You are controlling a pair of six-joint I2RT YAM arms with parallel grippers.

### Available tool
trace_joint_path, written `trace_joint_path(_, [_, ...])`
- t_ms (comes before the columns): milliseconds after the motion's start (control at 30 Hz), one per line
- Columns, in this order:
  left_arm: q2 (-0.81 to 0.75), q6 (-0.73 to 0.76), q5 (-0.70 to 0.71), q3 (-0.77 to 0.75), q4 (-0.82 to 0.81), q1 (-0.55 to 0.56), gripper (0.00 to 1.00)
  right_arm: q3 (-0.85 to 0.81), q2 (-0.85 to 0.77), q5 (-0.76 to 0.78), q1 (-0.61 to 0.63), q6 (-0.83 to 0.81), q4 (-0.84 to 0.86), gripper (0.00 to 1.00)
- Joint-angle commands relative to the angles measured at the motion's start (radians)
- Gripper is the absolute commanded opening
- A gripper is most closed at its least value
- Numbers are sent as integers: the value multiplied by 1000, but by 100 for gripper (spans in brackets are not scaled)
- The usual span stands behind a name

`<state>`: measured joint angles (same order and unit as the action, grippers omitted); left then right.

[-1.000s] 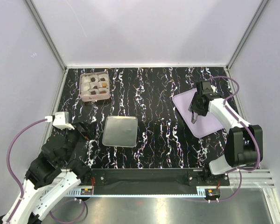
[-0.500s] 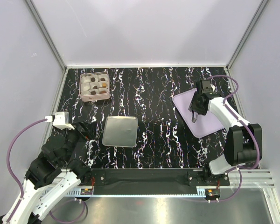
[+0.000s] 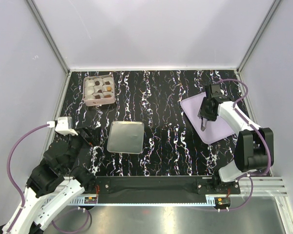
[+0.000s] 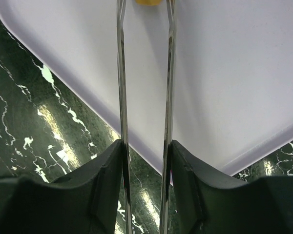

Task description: Pack the chocolate

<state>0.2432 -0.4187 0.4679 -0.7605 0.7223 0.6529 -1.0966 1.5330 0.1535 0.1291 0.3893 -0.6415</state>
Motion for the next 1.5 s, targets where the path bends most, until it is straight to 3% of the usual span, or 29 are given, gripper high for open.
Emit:
trace_joint_path(0, [-4,-3,8,0,-49,-1,99,-22,16,-17,-6,-27,-24,48])
trace_joint_path(967, [-5,-5,9,1,-52,-1,99,-89,10,-26,-6,-67,-96,40])
trace_joint_path(1467, [4,-5,15,-2,-52,-1,99,-183,1,-107,-8,-50,-132,39])
